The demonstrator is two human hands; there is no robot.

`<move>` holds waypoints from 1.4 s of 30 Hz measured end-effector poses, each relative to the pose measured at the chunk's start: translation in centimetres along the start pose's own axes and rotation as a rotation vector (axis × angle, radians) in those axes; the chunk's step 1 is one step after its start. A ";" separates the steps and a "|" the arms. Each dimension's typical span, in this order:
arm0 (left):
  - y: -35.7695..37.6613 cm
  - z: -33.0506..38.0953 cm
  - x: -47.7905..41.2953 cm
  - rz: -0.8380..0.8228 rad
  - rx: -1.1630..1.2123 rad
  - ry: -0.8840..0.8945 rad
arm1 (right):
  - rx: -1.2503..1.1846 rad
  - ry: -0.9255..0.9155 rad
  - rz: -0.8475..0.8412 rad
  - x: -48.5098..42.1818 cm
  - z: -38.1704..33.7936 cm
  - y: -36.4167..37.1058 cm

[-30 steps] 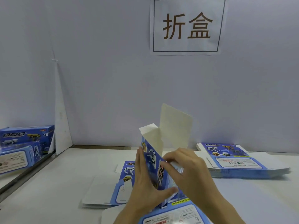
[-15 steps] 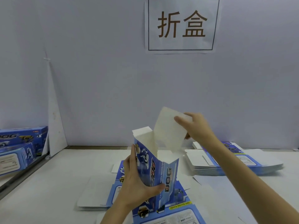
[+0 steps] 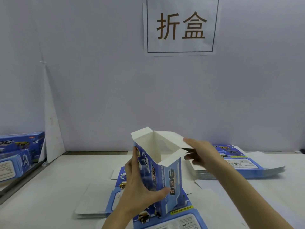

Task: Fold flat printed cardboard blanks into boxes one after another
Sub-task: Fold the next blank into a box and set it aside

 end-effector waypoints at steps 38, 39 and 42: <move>3.5 0.4 2.0 0.164 -0.171 -0.184 | 0.517 -0.667 0.086 0.8 -6.8 2.5; 3.4 0.7 2.1 0.203 -0.179 -0.191 | 0.451 -0.661 0.065 0.9 -6.8 2.2; 3.0 1.2 2.5 0.317 -0.228 -0.216 | 0.156 -0.673 0.198 2.1 -5.2 0.4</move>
Point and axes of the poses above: each hand's wrist, its own x-axis away from the middle knuckle, its own y-axis out of the palm, z = x × y, the point moved 3 cm from there along -x, towards the middle knuckle, and after that the axes turned 13 degrees about -y, right-handed, at the moved point
